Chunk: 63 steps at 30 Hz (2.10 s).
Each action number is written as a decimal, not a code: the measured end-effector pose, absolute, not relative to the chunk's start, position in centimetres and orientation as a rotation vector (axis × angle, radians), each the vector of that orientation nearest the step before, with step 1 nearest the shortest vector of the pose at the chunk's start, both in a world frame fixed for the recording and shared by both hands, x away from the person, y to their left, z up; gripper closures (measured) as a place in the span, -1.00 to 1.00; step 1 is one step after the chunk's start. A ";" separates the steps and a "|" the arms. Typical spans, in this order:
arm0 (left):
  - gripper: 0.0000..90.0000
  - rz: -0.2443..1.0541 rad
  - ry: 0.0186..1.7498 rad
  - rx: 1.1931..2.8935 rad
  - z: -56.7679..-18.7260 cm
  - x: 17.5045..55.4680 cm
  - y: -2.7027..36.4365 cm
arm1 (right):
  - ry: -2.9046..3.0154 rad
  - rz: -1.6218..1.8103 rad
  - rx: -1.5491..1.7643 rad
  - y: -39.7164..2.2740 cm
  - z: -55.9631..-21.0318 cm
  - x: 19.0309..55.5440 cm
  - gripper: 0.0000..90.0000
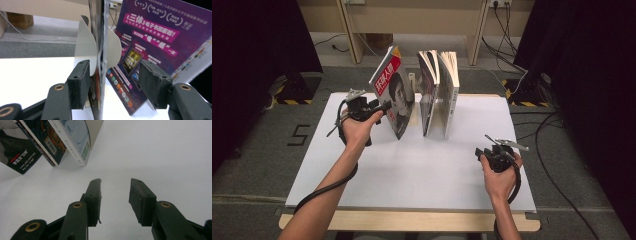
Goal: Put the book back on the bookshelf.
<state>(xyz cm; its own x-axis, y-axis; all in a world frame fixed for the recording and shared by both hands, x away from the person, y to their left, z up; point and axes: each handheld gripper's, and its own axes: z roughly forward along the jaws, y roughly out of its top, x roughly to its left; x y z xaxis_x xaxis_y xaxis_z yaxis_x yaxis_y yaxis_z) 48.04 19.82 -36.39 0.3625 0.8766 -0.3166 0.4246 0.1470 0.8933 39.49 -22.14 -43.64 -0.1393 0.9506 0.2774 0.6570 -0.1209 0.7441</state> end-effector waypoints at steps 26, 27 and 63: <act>-0.06 0.484 1.252 1.513 -38.8 44.9 22.7 | 1.808 1.133 1.762 -21.9 -43.5 39.5 0.35; -0.06 0.482 1.255 1.515 -39.0 44.8 22.8 | 1.806 1.137 1.757 -21.9 -43.5 39.5 0.35; -0.07 0.458 1.318 1.490 -42.6 40.3 27.5 | 1.825 1.124 1.754 -21.4 -43.6 39.5 0.35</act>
<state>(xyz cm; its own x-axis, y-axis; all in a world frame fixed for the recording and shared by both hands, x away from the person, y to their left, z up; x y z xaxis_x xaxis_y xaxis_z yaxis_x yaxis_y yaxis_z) 40.29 27.51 -42.61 0.3207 0.8851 -0.3372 0.4852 0.1522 0.8611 39.54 -21.35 -43.65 -0.1573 0.9535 0.2569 0.6584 -0.0926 0.7469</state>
